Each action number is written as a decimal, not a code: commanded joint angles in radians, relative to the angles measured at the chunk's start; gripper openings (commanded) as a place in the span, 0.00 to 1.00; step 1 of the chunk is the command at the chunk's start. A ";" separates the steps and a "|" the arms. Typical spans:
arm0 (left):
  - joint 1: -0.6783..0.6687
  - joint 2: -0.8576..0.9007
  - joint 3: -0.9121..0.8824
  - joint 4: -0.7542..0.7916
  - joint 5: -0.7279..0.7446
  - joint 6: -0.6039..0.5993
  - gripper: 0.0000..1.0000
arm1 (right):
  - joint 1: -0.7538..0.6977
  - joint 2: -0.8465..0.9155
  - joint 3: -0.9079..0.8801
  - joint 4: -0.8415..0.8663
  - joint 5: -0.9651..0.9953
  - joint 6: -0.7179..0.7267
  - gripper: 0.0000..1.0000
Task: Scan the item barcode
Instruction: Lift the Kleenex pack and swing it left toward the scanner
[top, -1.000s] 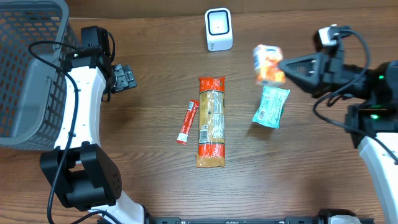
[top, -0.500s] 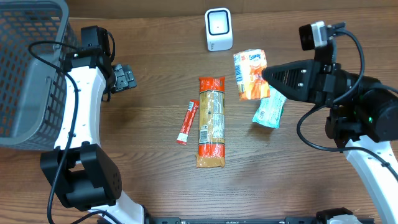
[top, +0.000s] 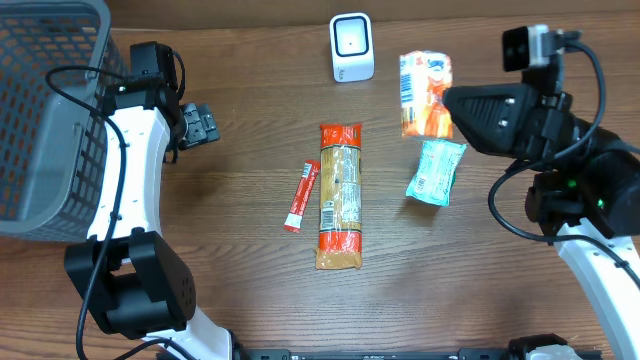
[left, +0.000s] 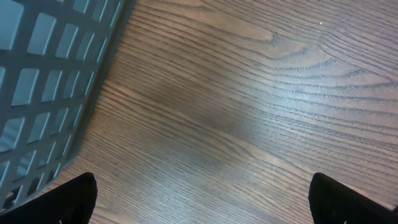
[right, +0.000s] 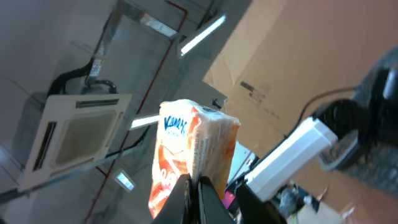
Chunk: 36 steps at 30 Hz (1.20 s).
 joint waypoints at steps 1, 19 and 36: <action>0.002 -0.008 0.018 0.000 0.005 0.011 1.00 | -0.030 -0.006 0.013 0.057 0.037 0.139 0.04; 0.002 -0.008 0.018 0.000 0.005 0.011 1.00 | -0.034 -0.006 0.013 0.061 -0.049 0.045 0.04; 0.002 -0.008 0.018 0.000 0.005 0.011 1.00 | -0.031 -0.005 0.013 -1.115 -0.435 -1.215 0.04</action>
